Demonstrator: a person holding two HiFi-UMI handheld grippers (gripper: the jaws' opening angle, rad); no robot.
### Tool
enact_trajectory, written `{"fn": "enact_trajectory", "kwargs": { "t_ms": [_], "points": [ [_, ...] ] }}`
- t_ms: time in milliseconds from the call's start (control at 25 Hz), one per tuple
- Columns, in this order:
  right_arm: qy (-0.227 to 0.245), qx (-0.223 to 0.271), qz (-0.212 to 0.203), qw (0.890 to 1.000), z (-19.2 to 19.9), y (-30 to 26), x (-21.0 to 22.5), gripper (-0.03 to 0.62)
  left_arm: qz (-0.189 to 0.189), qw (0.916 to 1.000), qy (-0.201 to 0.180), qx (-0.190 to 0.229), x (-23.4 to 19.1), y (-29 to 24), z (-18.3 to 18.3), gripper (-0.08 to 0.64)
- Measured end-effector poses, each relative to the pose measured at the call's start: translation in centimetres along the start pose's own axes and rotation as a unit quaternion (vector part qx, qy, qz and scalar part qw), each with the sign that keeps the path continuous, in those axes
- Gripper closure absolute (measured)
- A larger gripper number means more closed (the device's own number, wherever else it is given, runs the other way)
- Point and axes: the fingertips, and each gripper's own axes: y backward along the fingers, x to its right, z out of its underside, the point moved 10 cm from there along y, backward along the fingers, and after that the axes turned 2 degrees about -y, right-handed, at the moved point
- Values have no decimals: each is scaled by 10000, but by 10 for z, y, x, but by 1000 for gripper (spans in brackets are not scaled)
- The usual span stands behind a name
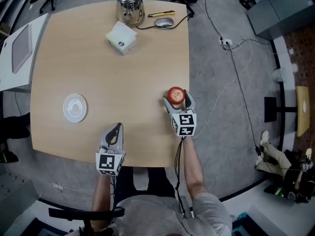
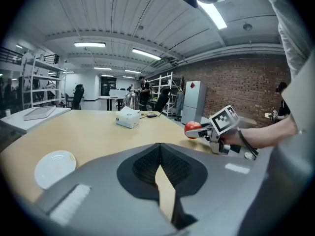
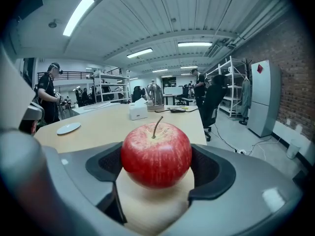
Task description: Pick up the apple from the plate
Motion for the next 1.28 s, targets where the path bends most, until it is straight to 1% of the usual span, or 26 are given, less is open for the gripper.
{"fn": "enact_trajectory", "kwargs": {
  "t_ms": [560, 920, 1280],
  "points": [
    [-46, -190, -74, 9998, 1, -36, 18, 178, -143, 9998, 48, -145, -6, -21, -4, 540],
    [-114, -143, -15, 9998, 0, -42, 28, 178, -167, 9997, 94, -176, -2, -29, -4, 540],
    [-77, -285, 10, 9996, 2, -48, 26, 176, -254, 9994, 134, -208, -5, -29, -4, 540]
  ]
}}
